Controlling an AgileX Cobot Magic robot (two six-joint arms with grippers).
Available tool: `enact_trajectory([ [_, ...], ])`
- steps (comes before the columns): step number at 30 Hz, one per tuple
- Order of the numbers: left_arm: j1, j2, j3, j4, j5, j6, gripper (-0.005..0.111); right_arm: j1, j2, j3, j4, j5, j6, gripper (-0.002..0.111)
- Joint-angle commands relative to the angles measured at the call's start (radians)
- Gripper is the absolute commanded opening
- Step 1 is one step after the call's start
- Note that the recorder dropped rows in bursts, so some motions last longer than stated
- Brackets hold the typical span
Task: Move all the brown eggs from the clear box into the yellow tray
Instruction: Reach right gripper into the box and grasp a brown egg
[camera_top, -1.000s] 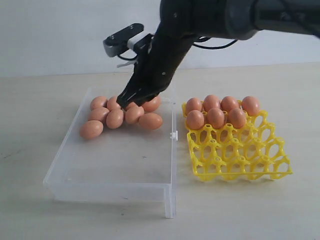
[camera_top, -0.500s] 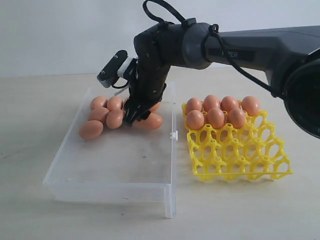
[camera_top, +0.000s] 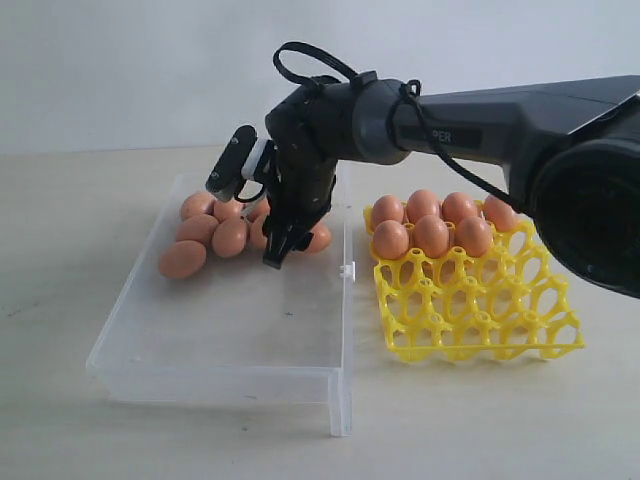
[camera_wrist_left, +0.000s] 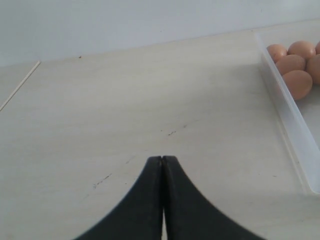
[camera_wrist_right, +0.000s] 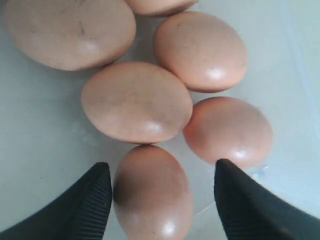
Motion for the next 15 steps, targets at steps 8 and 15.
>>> enact_trajectory([
  [8, -0.006, 0.001, -0.004, -0.002, -0.009, -0.005, 0.0, 0.0, 0.08, -0.01, 0.014, -0.014, 0.058, 0.057],
  [15, -0.006, 0.001, -0.004, -0.002, -0.009, -0.005, 0.0, 0.0, 0.083, -0.01, 0.064, 0.019, 0.053, 0.001],
])
